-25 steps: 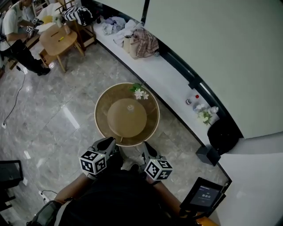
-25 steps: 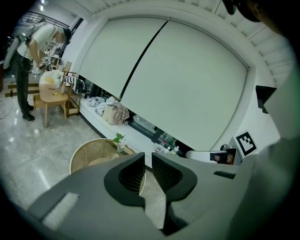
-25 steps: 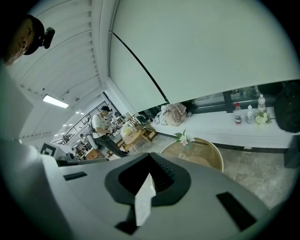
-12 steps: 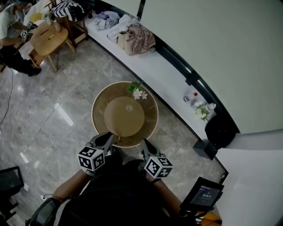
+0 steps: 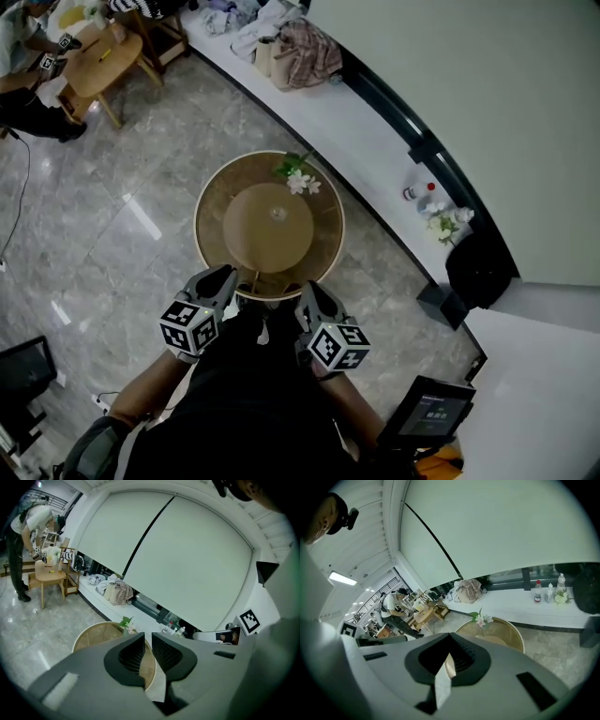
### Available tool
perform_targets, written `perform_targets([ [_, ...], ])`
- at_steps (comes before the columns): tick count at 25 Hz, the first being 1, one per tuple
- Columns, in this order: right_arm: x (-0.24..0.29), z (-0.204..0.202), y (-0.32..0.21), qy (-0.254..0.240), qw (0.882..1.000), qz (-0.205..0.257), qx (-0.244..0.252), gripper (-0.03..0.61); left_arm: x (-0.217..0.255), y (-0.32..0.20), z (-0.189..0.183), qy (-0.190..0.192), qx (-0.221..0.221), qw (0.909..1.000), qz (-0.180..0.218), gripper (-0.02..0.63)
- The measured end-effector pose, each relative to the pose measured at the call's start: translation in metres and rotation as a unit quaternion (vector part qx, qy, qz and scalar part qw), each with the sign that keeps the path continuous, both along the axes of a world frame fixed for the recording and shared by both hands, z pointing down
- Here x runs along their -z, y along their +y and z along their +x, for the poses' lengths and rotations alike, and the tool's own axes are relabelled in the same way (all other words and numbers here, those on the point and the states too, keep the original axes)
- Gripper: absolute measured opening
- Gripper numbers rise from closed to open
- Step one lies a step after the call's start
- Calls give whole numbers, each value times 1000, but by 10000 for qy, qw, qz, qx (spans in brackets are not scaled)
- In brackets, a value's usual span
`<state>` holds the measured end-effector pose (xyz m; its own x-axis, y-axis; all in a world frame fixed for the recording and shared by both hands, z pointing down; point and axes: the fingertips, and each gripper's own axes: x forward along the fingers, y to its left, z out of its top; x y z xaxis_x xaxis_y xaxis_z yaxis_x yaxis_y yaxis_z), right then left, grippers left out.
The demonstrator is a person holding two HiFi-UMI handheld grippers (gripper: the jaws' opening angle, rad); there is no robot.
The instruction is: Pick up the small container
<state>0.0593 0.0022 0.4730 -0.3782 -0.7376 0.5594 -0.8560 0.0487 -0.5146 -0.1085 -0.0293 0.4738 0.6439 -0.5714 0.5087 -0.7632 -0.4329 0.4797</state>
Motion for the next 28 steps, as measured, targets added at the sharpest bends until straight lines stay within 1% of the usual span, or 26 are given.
perform_targets([
  [3, -13, 2, -12, 92, 9998, -13, 197, 5, -8, -12, 5, -137, 5, 9999, 16, 46],
  [7, -30, 5, -21, 88, 9992, -79, 389, 6, -18, -17, 25, -333, -178, 9993, 64, 46],
  [13, -44, 15, -47, 130, 9991, 38, 407, 6, -41, -29, 56, -304, -379, 9988, -35, 46],
  [16, -53, 21, -59, 225, 9985, 74, 489, 5, -53, -41, 68, -433, -497, 9978, 121, 46],
  [20, -72, 33, -70, 373, 9980, 83, 495, 6, -74, -61, 80, -761, -726, 9927, 584, 47],
  [22, -82, 39, -72, 390, 9982, 23, 458, 6, -87, -69, 84, -914, -807, 9898, 732, 46],
  [25, -98, 47, -74, 390, 9984, -102, 395, 5, -107, -80, 88, -1037, -893, 9875, 788, 48],
  [28, -111, 53, -78, 390, 9984, -185, 361, 6, -130, -85, 95, -1155, -1052, 9852, 706, 48],
])
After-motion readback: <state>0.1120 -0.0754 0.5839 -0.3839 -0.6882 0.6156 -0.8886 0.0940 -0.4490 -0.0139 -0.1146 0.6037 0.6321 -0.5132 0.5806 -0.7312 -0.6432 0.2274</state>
